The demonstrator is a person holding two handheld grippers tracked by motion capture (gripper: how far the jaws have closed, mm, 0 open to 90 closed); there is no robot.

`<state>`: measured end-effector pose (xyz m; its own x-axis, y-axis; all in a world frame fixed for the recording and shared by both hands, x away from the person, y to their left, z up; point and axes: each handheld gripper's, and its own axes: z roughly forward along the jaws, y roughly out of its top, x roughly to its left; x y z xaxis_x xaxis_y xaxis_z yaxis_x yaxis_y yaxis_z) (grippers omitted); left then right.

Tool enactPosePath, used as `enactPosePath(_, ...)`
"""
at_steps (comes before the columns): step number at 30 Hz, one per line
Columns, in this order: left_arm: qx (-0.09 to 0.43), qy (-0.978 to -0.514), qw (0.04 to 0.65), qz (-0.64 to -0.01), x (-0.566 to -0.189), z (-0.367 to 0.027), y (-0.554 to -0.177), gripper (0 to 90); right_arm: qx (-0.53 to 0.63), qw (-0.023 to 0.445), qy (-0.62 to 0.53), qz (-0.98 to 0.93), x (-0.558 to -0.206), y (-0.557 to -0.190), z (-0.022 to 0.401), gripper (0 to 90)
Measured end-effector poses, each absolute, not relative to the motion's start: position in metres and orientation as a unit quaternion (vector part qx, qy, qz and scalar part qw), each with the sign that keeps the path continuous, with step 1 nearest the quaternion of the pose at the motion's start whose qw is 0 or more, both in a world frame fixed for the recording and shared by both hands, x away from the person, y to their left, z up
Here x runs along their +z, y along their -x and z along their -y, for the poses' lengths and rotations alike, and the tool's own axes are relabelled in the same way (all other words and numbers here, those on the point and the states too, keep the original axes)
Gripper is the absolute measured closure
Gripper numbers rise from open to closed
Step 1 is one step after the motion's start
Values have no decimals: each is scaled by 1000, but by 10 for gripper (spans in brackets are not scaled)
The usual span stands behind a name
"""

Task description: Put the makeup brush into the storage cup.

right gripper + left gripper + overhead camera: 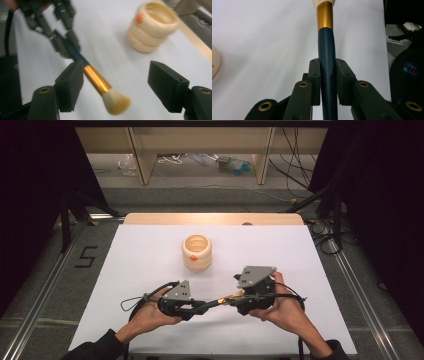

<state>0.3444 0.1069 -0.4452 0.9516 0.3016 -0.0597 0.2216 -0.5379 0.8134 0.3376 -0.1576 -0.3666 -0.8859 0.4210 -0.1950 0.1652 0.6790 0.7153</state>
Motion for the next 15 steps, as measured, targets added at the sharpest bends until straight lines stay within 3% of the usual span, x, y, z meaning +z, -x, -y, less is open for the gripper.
enactPosePath(5, 45, -864, 472, -170, -444, -110, -346, 761, 404, 167, -229, -870, -370, -338, 182, 231)
enactPosePath(15, 72, -848, 489, -192, -438, -114, -347, 763, 433, 131, -310, -836, -397, -339, 201, 225)
